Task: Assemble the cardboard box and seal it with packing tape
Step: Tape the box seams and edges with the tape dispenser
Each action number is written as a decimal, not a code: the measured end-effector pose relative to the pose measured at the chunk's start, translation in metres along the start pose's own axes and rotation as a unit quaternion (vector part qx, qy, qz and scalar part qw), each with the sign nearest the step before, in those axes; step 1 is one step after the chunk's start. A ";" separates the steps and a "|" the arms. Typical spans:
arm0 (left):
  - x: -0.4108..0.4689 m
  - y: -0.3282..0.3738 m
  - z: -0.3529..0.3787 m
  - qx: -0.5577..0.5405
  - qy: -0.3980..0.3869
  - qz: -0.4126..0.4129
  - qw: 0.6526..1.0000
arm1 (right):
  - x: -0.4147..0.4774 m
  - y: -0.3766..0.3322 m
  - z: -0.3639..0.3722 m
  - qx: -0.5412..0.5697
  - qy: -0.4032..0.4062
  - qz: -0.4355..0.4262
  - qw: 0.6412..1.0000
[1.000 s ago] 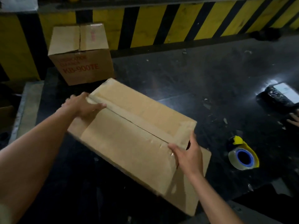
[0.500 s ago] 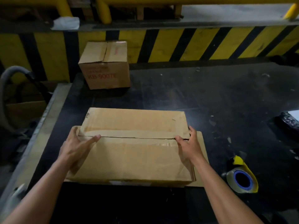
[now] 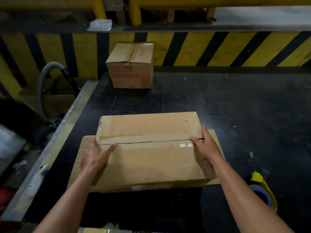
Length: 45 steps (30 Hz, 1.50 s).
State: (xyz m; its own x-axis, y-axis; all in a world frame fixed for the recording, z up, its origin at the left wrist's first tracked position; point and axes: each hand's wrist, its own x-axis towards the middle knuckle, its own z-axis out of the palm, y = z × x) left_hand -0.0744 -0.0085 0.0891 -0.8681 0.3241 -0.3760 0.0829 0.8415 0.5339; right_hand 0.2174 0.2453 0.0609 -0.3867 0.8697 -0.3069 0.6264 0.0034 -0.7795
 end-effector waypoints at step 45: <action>-0.118 0.128 0.209 0.345 -0.096 0.444 0.821 | -0.095 0.234 -0.109 -0.052 0.172 0.263 0.948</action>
State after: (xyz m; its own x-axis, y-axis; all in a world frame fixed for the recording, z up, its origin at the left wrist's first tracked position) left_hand 0.1412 0.1508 0.0436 -0.2280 0.9488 -0.2186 0.9568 0.2600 0.1304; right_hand 0.4750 0.2170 -0.0330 0.2305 0.8738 -0.4283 0.7411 -0.4428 -0.5046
